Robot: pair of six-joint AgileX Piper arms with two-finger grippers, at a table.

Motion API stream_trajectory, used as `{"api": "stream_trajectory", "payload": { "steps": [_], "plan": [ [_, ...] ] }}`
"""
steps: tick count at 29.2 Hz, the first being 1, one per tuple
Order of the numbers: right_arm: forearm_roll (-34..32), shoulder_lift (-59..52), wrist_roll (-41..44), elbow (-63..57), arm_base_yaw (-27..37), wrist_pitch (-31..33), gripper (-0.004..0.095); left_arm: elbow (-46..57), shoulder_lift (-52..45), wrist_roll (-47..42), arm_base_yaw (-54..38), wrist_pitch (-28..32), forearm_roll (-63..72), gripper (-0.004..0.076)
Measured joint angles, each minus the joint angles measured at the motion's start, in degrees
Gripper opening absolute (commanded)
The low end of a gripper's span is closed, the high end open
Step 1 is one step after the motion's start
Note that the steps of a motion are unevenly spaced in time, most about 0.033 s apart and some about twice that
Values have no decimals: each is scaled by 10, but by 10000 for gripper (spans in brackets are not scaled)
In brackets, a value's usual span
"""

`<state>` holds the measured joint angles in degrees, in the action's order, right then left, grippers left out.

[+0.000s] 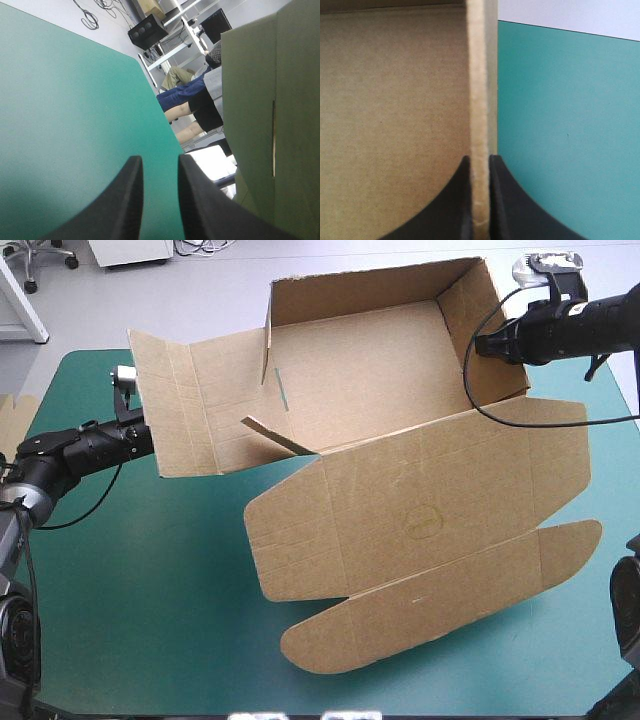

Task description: Fold the box

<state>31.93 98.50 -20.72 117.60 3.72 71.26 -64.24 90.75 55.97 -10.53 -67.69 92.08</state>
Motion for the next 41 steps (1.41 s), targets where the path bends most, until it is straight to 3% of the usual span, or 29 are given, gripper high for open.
{"api": "stream_trajectory", "payload": {
  "steps": [15,31,37,41],
  "plan": [
    [-24,21,9,0,0,-6,-3,-70,0,-23,116,0,30,177],
    [-23,22,21,0,1,-7,-3,-170,1,-77,130,6,15,177],
    [-52,22,22,0,1,-11,-4,-176,1,-87,130,7,9,177],
    [-106,26,18,-1,1,-15,-3,-203,1,-91,137,-10,28,177]
  ]
}}
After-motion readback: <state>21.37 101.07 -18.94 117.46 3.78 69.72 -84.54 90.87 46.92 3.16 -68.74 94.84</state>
